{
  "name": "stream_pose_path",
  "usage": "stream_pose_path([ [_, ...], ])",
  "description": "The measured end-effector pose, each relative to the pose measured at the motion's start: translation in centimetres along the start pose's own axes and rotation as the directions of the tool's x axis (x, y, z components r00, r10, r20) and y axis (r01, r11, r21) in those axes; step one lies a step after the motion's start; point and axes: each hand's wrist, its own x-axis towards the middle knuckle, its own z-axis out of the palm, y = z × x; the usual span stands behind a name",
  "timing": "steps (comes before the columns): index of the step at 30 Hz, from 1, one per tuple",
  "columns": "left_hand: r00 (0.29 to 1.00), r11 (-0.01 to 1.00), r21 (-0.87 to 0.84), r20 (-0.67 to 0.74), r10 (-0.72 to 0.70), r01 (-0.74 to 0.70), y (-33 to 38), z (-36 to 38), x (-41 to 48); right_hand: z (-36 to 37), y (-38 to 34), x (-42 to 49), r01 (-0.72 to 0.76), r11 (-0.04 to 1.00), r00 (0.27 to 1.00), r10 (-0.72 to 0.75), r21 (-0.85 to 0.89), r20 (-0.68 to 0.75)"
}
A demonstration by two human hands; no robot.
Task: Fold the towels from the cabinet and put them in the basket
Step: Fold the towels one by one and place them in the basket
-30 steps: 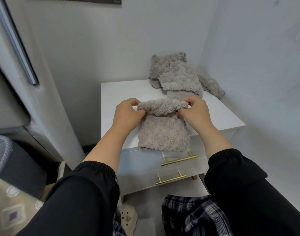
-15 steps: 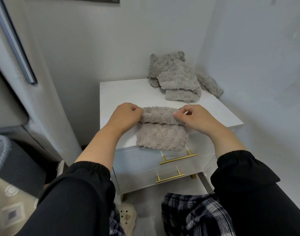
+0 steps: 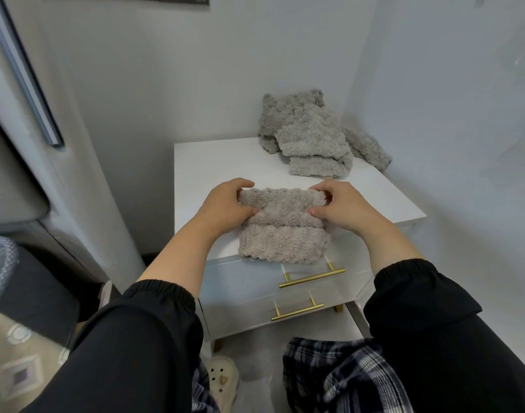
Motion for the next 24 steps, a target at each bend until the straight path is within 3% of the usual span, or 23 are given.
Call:
stream_pose_path([
  [8, 0.935, 0.985, -0.012, -0.318, 0.157, -0.169, 0.6, 0.6, 0.4, 0.9, -0.3, 0.4, 0.140, 0.989, 0.937, -0.114, 0.056, -0.331],
  [11, 0.897, 0.974, 0.076, -0.380, 0.226, -0.214, 0.5, 1.0, 0.7, 1.1, -0.3, 0.3, 0.181, 0.983, 0.909, -0.159, 0.023, -0.385],
  [17, 0.929, 0.955, 0.179, -0.249, 0.275, -0.235, 0.0, 0.8, 0.7, 0.8, -0.6, 0.1, 0.173, 0.980, 0.940, -0.194, -0.097, -0.280],
  [24, 0.980, 0.982, -0.024, -0.075, 0.186, -0.188, 0.3, -0.1, -0.4, -0.5, -0.4, -0.8, 0.131, 0.976, 0.989, -0.140, -0.176, -0.041],
])
